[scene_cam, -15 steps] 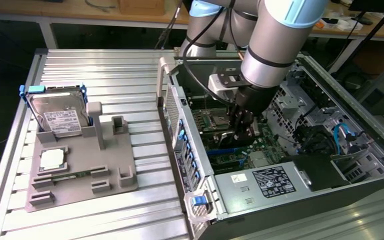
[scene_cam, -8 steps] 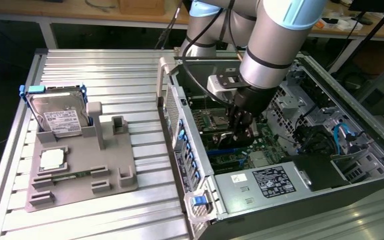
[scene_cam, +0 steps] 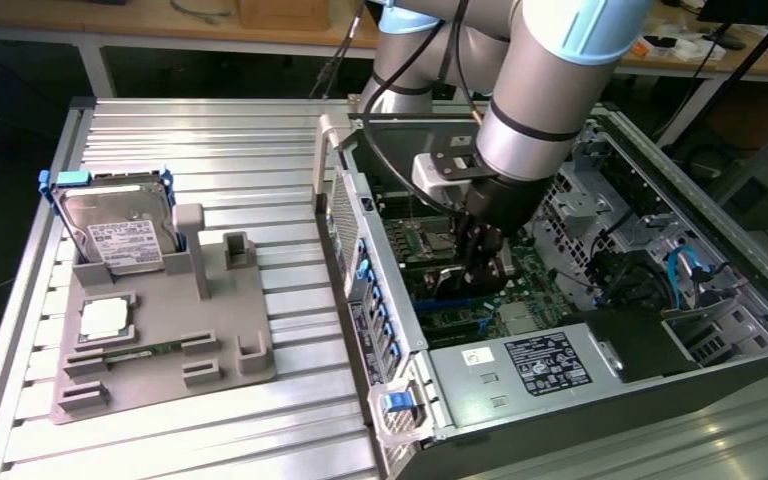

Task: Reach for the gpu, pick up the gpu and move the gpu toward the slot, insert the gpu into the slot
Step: 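Insert the gpu into the slot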

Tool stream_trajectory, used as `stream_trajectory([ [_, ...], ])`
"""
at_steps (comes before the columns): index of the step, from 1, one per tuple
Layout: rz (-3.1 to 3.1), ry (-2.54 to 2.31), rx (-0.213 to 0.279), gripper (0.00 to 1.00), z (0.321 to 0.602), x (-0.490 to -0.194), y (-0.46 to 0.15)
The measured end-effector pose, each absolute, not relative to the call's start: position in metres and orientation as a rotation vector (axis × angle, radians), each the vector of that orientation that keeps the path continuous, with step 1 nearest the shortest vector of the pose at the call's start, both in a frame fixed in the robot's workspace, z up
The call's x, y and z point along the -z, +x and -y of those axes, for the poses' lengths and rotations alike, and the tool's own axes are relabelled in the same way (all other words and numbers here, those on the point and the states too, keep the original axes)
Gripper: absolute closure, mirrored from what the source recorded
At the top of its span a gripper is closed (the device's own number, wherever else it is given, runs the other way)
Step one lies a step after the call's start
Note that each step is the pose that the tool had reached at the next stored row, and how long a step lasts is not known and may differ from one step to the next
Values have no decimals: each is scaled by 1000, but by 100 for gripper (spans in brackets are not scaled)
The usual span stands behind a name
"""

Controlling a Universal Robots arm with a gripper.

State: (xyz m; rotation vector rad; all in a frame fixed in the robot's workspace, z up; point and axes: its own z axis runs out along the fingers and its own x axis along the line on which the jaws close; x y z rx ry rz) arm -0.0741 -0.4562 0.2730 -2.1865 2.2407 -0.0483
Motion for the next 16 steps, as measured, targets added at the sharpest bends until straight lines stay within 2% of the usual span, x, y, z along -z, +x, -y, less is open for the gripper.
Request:
stream_trajectory([
  [16, -2245, -2180, 45, 73, 456, -267, -75],
])
